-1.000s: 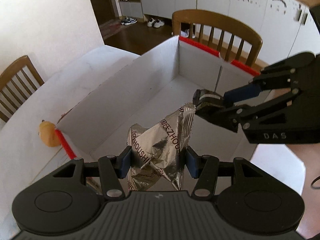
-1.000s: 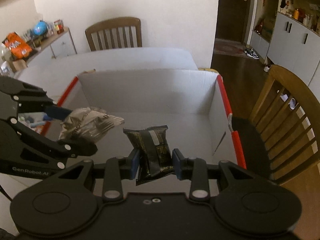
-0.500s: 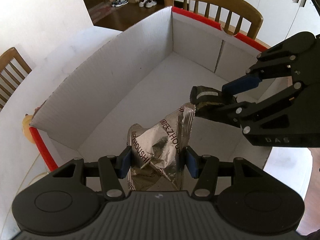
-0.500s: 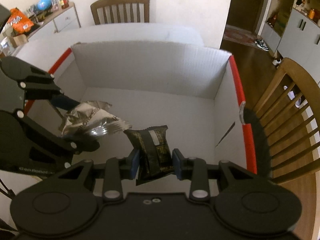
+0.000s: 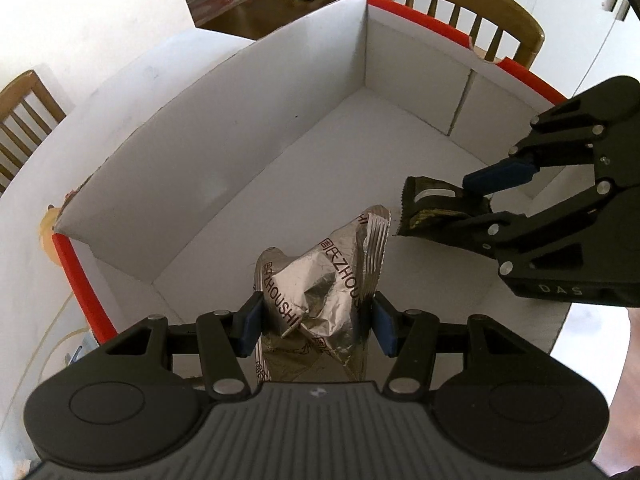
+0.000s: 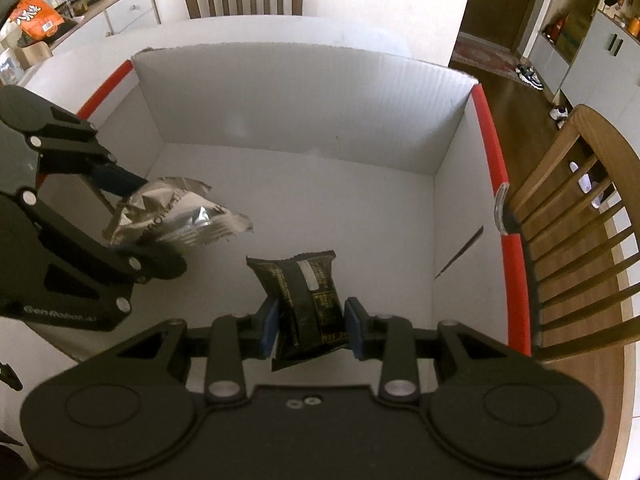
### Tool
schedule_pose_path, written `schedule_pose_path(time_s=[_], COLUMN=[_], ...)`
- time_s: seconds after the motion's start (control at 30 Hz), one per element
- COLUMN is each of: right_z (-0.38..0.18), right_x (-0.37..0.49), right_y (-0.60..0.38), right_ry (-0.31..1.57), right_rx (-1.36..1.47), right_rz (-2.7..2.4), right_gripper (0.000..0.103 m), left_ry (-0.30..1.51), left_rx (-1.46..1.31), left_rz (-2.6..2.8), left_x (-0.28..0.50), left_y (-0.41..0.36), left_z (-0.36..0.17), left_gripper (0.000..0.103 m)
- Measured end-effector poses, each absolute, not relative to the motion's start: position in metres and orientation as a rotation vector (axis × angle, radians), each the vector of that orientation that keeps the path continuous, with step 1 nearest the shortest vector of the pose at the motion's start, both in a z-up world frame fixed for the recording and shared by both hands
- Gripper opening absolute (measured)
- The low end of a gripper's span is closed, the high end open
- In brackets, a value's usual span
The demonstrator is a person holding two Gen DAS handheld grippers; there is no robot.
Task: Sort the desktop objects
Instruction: 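Lower and open the left tool while the right tool releases the black packet into the box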
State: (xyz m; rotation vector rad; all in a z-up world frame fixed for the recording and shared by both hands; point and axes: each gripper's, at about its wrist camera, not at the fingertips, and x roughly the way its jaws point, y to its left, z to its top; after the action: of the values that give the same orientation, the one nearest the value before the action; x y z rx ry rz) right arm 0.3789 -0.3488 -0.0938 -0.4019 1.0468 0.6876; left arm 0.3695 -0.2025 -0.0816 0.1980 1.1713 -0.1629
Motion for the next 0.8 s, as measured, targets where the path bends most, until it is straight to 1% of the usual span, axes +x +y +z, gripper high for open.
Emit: schedule_pose_path(time_s=[0.43, 0.6, 0.67, 0.7, 0.73, 0.8], right_z=[-0.098, -0.097, -0.095, -0.094, -0.093, -0.091], right_x=[0.387, 0.387, 0.385, 0.384, 0.384, 0.383], right_y=[-0.344, -0.345, -0.348, -0.349, -0.350, -0.350], right_ry=[1.067, 1.063, 1.056, 1.051, 1.047, 1.040], right_rx=[-0.412, -0.409, -0.404, -0.403, -0.400, -0.392], right_rz=[0.669, 0.663, 0.665, 0.664, 0.662, 0.662], right_gripper=[0.035, 0.039, 0.044, 0.046, 0.050, 0.051], left_ry=[1.198, 1.192, 1.184, 1.178, 1.170, 1.156], left_rx=[0.163, 0.150, 0.143, 0.139, 0.136, 0.131], left_rz=[-0.182, -0.181, -0.182, -0.183, -0.183, -0.180], left_x=[0.374, 0.374, 0.373, 0.373, 0.372, 0.369], left_y=[-0.202, -0.201, -0.200, -0.200, -0.200, -0.198], left_z=[-0.089, -0.088, -0.086, -0.085, -0.083, -0.079], left_gripper=[0.058, 0.059, 0.062, 0.064, 0.066, 0.068])
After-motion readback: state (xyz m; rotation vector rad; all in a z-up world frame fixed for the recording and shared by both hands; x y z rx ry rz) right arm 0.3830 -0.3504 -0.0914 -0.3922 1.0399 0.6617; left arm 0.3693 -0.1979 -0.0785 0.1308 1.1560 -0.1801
